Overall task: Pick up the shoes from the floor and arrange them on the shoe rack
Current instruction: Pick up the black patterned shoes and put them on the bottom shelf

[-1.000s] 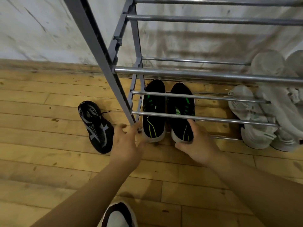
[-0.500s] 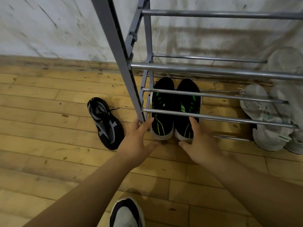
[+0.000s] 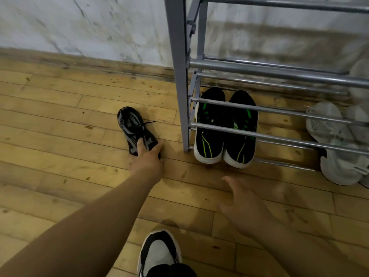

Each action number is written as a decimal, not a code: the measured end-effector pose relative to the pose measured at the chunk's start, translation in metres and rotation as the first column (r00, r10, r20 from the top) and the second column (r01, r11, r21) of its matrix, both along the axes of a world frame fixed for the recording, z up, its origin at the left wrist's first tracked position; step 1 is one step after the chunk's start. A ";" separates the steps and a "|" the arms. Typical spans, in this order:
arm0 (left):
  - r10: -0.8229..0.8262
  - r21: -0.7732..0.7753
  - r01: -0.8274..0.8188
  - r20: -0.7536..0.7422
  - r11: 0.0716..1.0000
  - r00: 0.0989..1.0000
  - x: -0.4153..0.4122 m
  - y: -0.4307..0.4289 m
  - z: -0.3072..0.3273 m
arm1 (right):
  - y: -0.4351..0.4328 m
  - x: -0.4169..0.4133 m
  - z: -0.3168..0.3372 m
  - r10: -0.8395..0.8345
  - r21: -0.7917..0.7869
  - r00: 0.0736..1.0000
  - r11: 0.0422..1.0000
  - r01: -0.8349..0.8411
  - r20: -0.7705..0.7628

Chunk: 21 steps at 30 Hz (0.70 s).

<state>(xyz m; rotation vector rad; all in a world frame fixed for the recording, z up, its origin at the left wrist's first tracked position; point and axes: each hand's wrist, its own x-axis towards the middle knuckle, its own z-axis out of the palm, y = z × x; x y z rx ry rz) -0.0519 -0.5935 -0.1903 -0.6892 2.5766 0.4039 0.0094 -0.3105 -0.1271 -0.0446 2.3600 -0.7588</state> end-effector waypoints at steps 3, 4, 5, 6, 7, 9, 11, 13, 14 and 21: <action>-0.053 0.062 0.055 -0.046 0.997 0.998 0.018 -0.001 0.008 | -0.006 -0.006 0.009 0.015 -0.034 0.996 0.999 -0.012 0.085; -0.080 0.107 0.089 -0.084 0.990 0.993 0.031 -0.003 0.014 | -0.010 -0.008 0.013 0.018 -0.064 0.995 0.998 -0.012 0.102; -0.094 0.171 0.116 -0.132 0.978 0.987 0.048 -0.005 0.022 | -0.016 -0.010 0.017 0.019 -0.095 0.993 0.995 -0.008 0.114; -0.075 0.270 0.126 -0.190 0.955 0.979 0.066 -0.007 0.033 | -0.022 -0.013 0.020 0.018 -0.124 0.992 0.992 -0.003 0.123; -0.022 0.388 0.117 -0.241 0.914 0.970 0.086 -0.009 0.045 | -0.031 -0.015 0.023 0.022 -0.145 0.991 0.989 -0.002 0.133; 0.118 0.599 0.063 -0.257 0.798 0.959 0.125 -0.015 0.071 | -0.054 -0.019 0.029 0.038 -0.187 0.990 0.982 -0.012 0.135; 0.236 0.739 -0.008 -0.205 0.674 0.950 0.160 -0.023 0.095 | -0.082 -0.020 0.035 0.054 -0.252 0.984 0.968 -0.008 0.172; 0.356 0.821 -0.091 -0.142 0.563 0.924 0.190 -0.030 0.112 | -0.113 -0.017 0.039 0.070 -0.314 0.967 0.949 0.011 0.244; 0.405 0.852 -0.123 -0.110 0.509 0.908 0.203 -0.032 0.119 | -0.127 -0.014 0.041 0.078 -0.346 0.954 0.938 0.028 0.289; 0.579 0.888 -0.189 -0.102 0.420 0.809 0.262 -0.031 0.132 | -0.194 0.029 0.037 0.127 -0.531 0.858 0.826 0.187 0.499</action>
